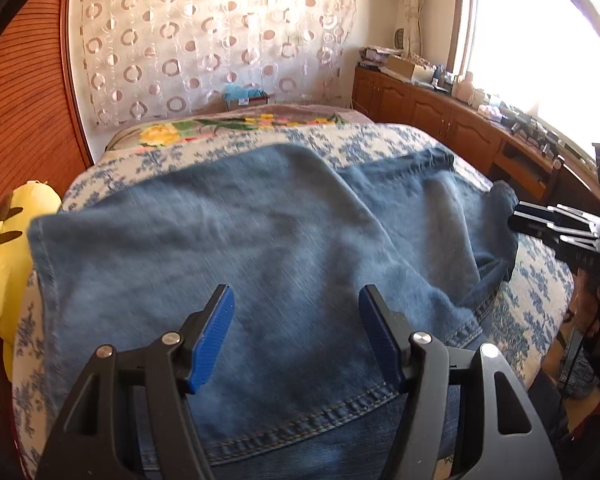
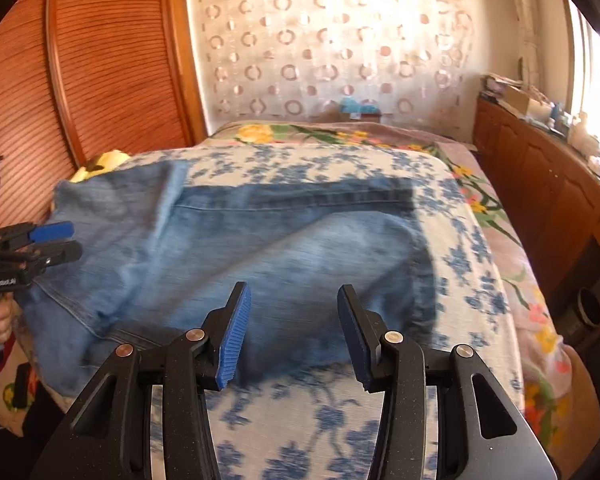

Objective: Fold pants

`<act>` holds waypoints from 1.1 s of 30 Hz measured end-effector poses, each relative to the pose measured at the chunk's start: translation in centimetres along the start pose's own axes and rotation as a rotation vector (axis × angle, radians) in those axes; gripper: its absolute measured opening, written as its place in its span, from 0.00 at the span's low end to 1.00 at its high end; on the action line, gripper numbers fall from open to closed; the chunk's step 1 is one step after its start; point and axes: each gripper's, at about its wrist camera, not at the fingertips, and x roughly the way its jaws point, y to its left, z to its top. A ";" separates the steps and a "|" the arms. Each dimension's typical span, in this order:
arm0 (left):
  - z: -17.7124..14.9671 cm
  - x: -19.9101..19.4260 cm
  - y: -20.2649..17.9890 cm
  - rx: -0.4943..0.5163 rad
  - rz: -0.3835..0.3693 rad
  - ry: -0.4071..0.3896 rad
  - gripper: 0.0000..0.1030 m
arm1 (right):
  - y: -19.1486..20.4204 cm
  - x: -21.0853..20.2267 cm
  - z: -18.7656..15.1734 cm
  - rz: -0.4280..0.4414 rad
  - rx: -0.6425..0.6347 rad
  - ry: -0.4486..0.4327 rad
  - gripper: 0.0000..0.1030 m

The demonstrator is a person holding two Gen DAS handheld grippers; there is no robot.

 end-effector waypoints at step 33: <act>-1.8 1.7 -0.2 -0.002 0.014 0.021 0.62 | -7.2 0.6 -0.4 0.036 0.171 0.075 0.03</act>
